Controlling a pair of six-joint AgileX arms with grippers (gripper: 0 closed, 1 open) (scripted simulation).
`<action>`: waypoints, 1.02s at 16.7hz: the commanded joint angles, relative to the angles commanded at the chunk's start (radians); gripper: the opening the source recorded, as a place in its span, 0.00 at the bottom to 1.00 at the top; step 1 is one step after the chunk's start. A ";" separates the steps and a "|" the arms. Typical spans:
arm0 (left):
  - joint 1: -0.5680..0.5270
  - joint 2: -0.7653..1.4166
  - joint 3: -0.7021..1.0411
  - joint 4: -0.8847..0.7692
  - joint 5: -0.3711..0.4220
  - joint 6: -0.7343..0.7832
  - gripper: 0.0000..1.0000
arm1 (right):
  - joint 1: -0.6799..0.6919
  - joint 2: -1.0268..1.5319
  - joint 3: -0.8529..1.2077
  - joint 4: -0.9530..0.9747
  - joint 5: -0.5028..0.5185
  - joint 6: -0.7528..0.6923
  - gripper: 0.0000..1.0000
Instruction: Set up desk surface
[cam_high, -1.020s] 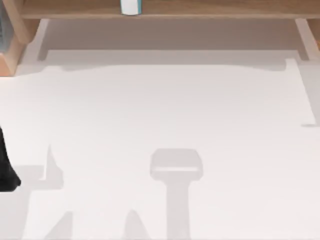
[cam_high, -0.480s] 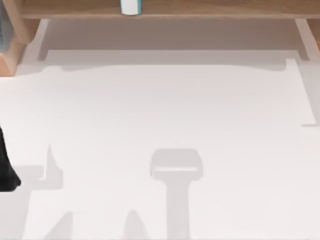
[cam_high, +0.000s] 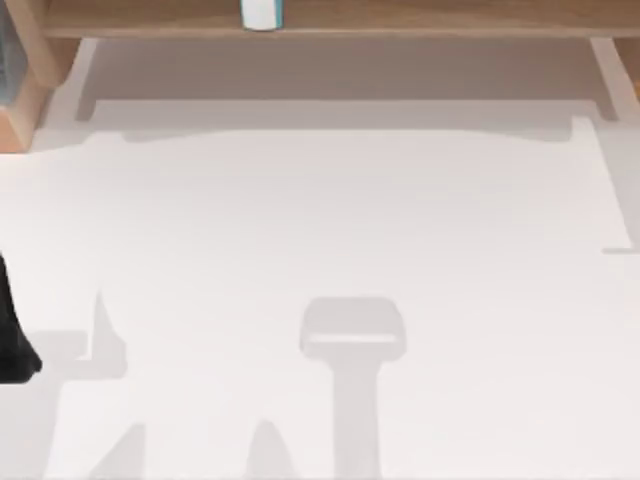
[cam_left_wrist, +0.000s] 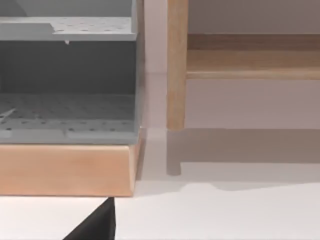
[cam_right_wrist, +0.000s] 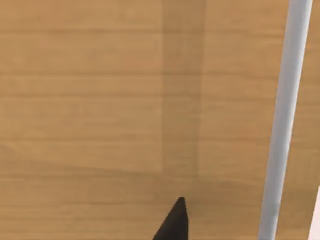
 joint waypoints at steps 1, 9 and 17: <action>0.000 0.000 0.000 0.000 0.000 0.000 1.00 | 0.000 0.000 0.000 0.000 0.000 0.000 0.32; 0.000 0.000 0.000 0.000 0.000 0.000 1.00 | 0.000 0.000 0.000 0.000 0.000 0.000 0.00; 0.000 0.000 0.000 0.000 0.000 0.000 1.00 | 0.016 0.016 0.036 -0.026 0.023 0.001 0.00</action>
